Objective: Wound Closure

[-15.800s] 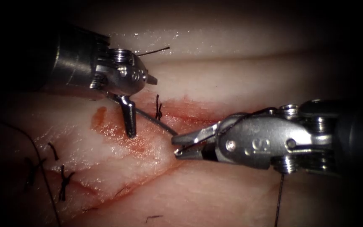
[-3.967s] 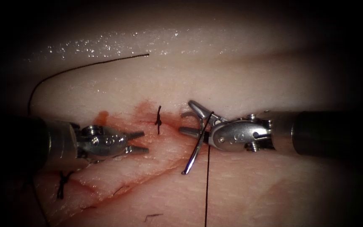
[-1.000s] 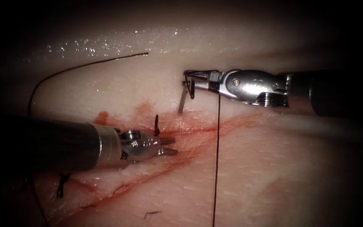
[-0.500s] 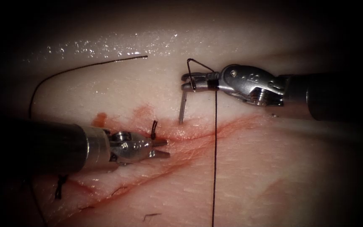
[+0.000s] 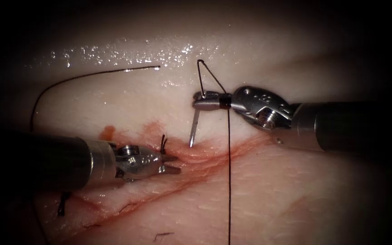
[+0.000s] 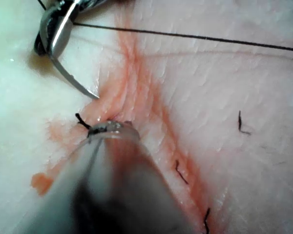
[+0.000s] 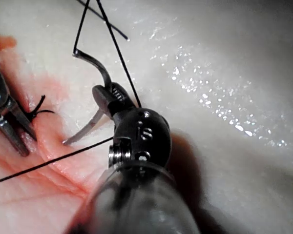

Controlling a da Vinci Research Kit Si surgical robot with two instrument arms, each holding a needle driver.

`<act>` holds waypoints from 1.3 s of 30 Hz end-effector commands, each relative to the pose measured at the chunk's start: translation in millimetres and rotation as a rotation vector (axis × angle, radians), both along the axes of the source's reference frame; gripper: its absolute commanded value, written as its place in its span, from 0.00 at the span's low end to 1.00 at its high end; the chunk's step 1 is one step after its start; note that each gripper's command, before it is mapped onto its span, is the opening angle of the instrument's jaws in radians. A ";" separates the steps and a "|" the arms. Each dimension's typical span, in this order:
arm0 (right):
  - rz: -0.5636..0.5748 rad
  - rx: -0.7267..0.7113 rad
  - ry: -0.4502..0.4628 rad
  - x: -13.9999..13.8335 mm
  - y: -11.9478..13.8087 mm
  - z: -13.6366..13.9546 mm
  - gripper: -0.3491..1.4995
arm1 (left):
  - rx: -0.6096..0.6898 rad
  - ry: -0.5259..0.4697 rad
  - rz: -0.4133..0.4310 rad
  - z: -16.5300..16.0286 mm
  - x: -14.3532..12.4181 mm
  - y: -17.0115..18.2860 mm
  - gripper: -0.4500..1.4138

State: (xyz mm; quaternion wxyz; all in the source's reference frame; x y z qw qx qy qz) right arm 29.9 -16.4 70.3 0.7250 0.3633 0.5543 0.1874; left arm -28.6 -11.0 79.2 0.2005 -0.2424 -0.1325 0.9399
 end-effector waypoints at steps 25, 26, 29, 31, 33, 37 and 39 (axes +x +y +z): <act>-0.007 0.785 -0.136 2.5 -5.9 0.6 0.00 | -0.007 0.002 0.006 0.6 0.3 0.1 0.37; -0.007 0.801 -0.143 2.4 -6.0 0.6 0.00 | -0.007 0.001 0.006 0.6 0.4 0.1 0.37; -0.008 0.856 -0.161 2.4 -6.5 0.3 0.00 | -0.007 0.001 0.007 0.6 0.4 0.1 0.37; -0.004 0.923 -0.142 2.5 -6.7 0.2 0.00 | -0.007 0.001 0.007 0.6 0.4 0.1 0.37; -0.015 0.980 -0.117 2.8 -7.0 -0.2 0.00 | -0.007 0.001 0.007 0.6 0.4 0.1 0.37; -0.039 1.039 -0.110 3.3 -7.6 -1.0 0.00 | -0.009 0.003 0.006 0.6 0.4 0.1 0.37; -0.048 1.063 -0.095 3.5 -7.9 -1.3 0.00 | -0.009 0.003 0.006 0.6 0.4 0.1 0.37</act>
